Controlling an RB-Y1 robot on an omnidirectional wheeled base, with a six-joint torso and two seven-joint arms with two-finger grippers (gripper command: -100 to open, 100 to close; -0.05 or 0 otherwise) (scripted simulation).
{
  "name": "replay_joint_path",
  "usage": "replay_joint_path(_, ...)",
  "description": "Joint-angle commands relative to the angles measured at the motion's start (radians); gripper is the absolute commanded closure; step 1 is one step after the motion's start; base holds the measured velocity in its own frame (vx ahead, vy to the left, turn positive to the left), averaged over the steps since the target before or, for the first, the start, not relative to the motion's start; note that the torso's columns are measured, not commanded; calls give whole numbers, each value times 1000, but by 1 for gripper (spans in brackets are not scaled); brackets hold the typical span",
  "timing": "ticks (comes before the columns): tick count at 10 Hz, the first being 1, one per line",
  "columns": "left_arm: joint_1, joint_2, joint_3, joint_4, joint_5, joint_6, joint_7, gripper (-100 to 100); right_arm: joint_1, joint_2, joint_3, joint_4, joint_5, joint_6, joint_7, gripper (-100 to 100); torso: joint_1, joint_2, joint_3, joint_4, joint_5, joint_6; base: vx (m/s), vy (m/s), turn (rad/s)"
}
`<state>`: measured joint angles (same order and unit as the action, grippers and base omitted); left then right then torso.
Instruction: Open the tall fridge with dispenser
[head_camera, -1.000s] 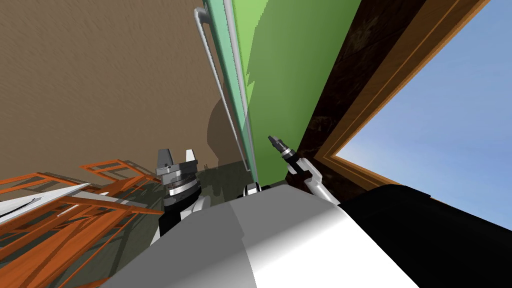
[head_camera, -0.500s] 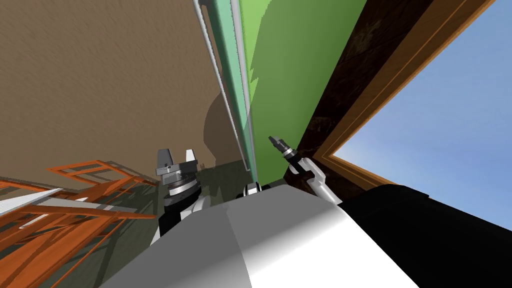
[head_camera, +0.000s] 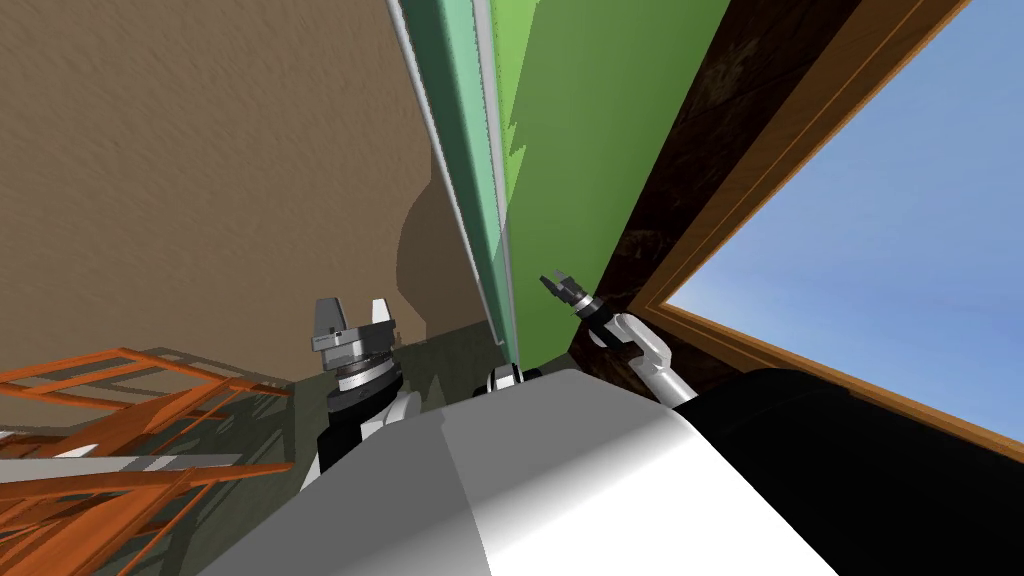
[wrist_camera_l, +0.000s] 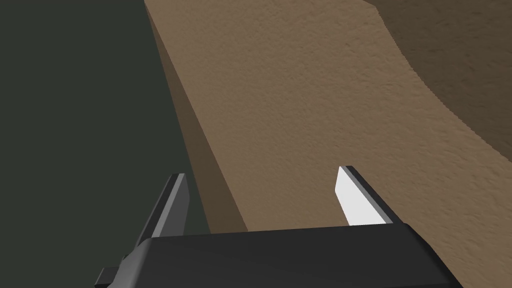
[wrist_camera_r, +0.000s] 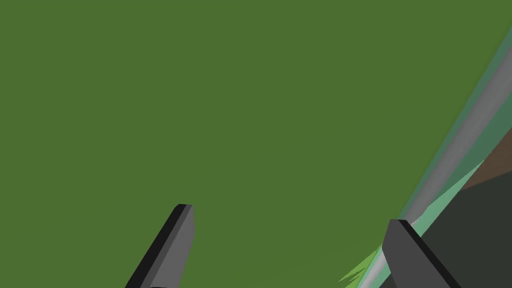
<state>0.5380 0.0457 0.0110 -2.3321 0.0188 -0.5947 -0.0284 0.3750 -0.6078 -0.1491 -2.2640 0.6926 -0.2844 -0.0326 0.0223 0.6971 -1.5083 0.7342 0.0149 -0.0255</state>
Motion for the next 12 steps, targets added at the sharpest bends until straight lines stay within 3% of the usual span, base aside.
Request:
replay_joint_path(1, 0, 0, 0, 0, 0, 0, 0, 0, -11, -43, -47, -25, 38, -5, 8, -100, -1, 3, 1, 3, 2, 0, 3, 77, -74)
replay_joint_path(5, 0, 0, 0, 0, 0, 0, 0, 0, -11, -43, -47, -25, 38, -5, 8, -100, 1, 5, 2, 4, 3, -1, -2, -5, 20)
replay_joint_path(6, 0, 0, 0, 0, 0, 0, 0, 0, -2, -69, -70, -34, 63, -6, 12, -100, 2, 3, 1, 4, 3, 0, 10, 40, -117)
replay_joint_path(12, 0, 0, 0, 0, 0, 0, 0, 0, -2, -69, -70, -34, 63, -6, 12, -100, 1, 10, 5, 6, 4, 2, 2, 11, -20)
